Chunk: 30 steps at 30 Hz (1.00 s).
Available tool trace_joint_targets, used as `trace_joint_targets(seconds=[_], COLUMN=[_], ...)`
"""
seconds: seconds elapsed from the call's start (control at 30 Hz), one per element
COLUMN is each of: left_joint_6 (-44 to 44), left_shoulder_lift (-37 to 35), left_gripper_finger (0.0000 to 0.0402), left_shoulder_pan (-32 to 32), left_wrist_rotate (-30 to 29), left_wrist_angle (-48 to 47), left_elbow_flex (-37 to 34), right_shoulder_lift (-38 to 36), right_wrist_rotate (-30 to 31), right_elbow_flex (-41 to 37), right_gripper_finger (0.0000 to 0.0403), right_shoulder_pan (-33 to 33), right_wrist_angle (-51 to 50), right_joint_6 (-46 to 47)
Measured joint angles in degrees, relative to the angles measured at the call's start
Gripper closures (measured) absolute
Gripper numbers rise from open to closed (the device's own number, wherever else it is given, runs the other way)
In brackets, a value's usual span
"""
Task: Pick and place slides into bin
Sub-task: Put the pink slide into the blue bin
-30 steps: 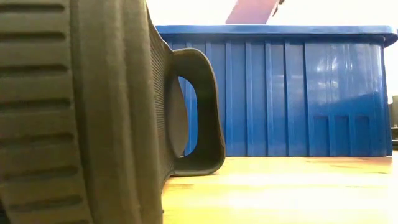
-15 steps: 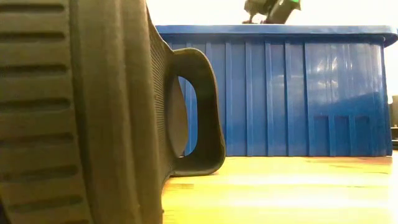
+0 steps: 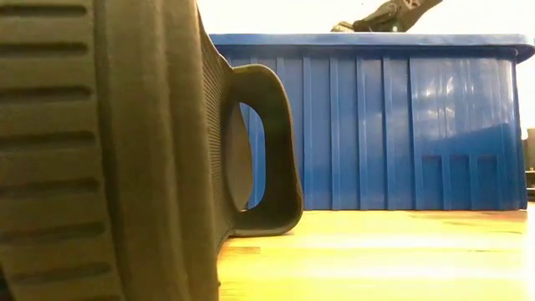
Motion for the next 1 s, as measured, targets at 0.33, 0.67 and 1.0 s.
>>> trace_joint_targets(seconds=[0.33, 0.67, 1.0], left_joint_6=[-0.2, -0.3, -0.3], left_shoulder_lift=[0.8, 0.8, 0.8], left_gripper_finger=[0.013, 0.013, 0.013], left_shoulder_pan=[0.0, 0.0, 0.0], left_wrist_rotate=[-1.6, -1.6, -1.6], left_wrist_angle=[0.1, 0.2, 0.2], left_elbow_flex=[0.0, 0.0, 0.0], right_shoulder_lift=[1.2, 2.5, 2.4], right_wrist_rotate=[-0.3, -0.1, 0.4], right_elbow_flex=[-3.7, -7.2, -8.7], right_gripper_finger=[0.0394, 0.0394, 0.0391], right_shoulder_pan=[-1.7, -1.9, -2.0], right_wrist_angle=[7.5, 8.1, 7.9], right_joint_6=[-3.9, -4.5, -0.6])
